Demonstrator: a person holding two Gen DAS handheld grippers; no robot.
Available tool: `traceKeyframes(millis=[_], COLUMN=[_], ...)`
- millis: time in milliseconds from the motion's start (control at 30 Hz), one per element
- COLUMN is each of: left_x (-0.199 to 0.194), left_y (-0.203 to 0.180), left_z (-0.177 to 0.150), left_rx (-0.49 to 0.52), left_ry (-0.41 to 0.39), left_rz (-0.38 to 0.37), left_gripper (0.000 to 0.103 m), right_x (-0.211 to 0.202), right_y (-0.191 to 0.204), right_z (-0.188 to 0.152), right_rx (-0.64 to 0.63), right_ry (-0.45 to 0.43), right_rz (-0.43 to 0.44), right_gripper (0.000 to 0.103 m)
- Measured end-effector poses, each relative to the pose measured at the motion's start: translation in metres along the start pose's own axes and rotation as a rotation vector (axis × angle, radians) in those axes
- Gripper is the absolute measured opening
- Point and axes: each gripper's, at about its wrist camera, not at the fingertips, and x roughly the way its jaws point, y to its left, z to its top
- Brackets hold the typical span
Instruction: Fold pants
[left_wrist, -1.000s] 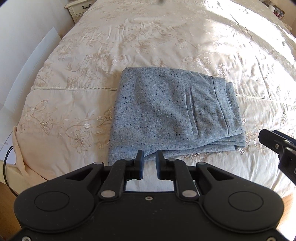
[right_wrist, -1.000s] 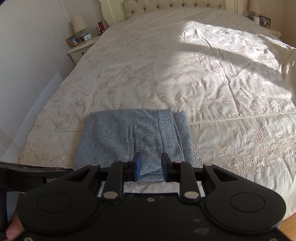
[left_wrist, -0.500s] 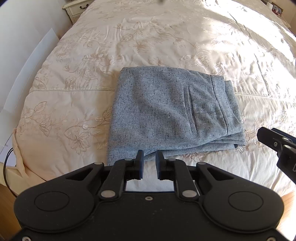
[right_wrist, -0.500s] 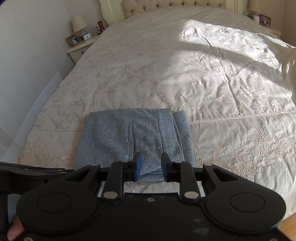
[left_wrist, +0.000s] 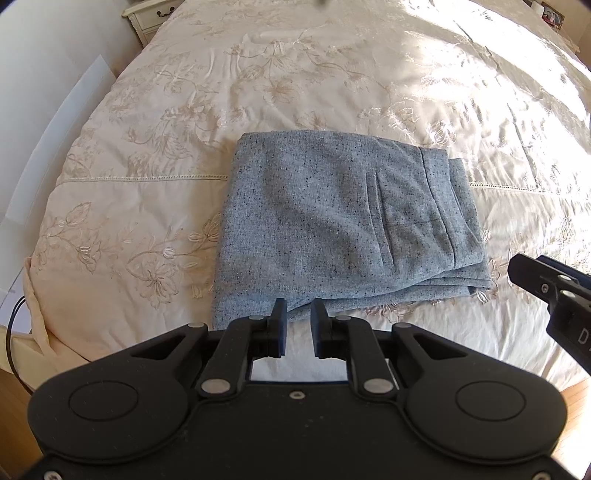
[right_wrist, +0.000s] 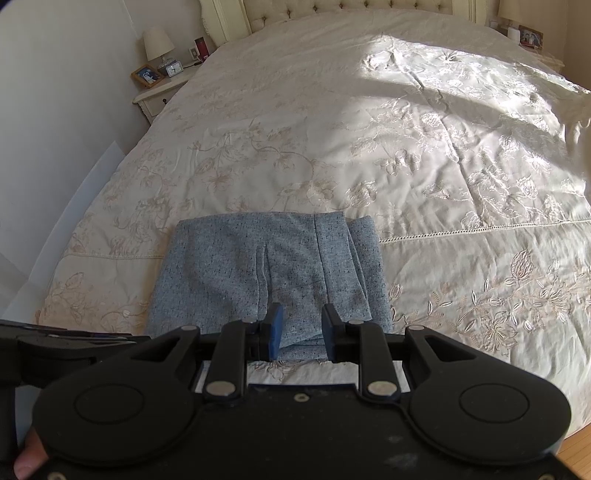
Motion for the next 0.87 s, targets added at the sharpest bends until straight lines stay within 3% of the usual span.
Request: traceKeyframes(millis=[867], left_x=[0.009], left_y=[0.000], left_z=[0.005], left_rx=[-0.008], left_ry=[0.023], left_rz=[-0.009], left_gripper=[0.022], right_x=[0.013], right_y=[0.008], right_z=[0.005], right_rx=[0.001], right_ry=[0.028], right_rz=[0.006], right_gripper=[0.025])
